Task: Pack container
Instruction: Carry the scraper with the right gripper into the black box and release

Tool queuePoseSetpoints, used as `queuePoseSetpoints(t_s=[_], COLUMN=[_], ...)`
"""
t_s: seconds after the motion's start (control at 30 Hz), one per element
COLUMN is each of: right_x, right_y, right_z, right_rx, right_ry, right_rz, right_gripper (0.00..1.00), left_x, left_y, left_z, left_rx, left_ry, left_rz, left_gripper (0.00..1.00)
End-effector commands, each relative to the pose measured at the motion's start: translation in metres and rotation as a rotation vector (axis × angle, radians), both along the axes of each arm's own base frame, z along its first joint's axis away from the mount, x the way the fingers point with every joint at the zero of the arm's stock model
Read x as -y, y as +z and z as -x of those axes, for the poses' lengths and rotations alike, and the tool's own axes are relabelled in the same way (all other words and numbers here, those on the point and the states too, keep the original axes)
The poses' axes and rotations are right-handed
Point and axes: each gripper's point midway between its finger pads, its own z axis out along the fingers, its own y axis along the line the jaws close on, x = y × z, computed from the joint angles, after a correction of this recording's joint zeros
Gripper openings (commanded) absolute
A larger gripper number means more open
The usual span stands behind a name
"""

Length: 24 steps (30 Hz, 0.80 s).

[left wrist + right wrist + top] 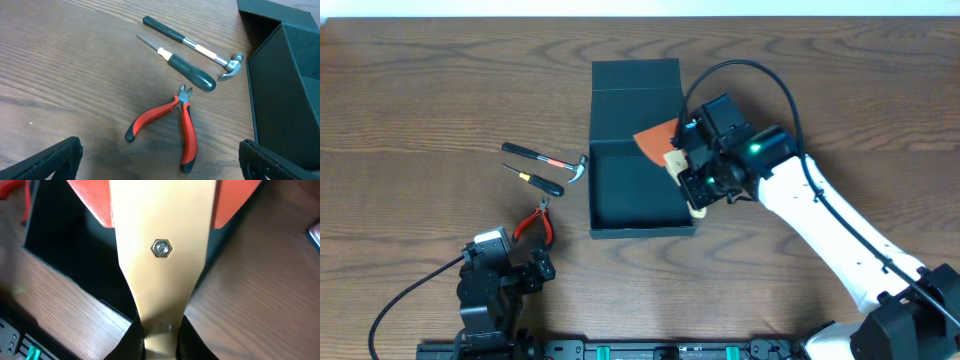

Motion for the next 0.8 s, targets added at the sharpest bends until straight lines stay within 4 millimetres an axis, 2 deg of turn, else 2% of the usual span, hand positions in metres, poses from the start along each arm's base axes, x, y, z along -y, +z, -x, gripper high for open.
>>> queuePoseSetpoints(t_s=[0.0,0.1,0.2,0.4,0.53,0.77], right_x=[-0.016,-0.026,-0.033,-0.049,-0.049,-0.048], right_y=[0.015,0.011,-0.001,-0.044,-0.067,-0.081], right_z=[-0.005,-0.013,-0.021,-0.023,-0.020,-0.018], right_rx=[0.087,0.137,0.166,0.130,0.110,0.123], right_ry=[0.084,0.128,0.163,0.265,0.340,0.419], right_rz=[-0.028,-0.022,0.006,0.052,0.107,0.168], right_gripper=[0.09,0.12,0.13,0.12,0.12,0.15], left_x=[0.000,0.000,0.000,0.000,0.000,0.000], left_y=[-0.002,-0.002,-0.002,-0.002,-0.002,-0.002], left_z=[0.000,0.000,0.000,0.000,0.000,0.000], left_rx=[-0.001,-0.001,-0.001,-0.001,-0.001,-0.001], left_ry=[-0.004,-0.004,-0.004,-0.004,-0.004,-0.004], left_rz=[-0.008,-0.008,-0.008,-0.008,-0.008,-0.008], left_gripper=[0.99,0.99,0.99,0.99,0.98,0.98])
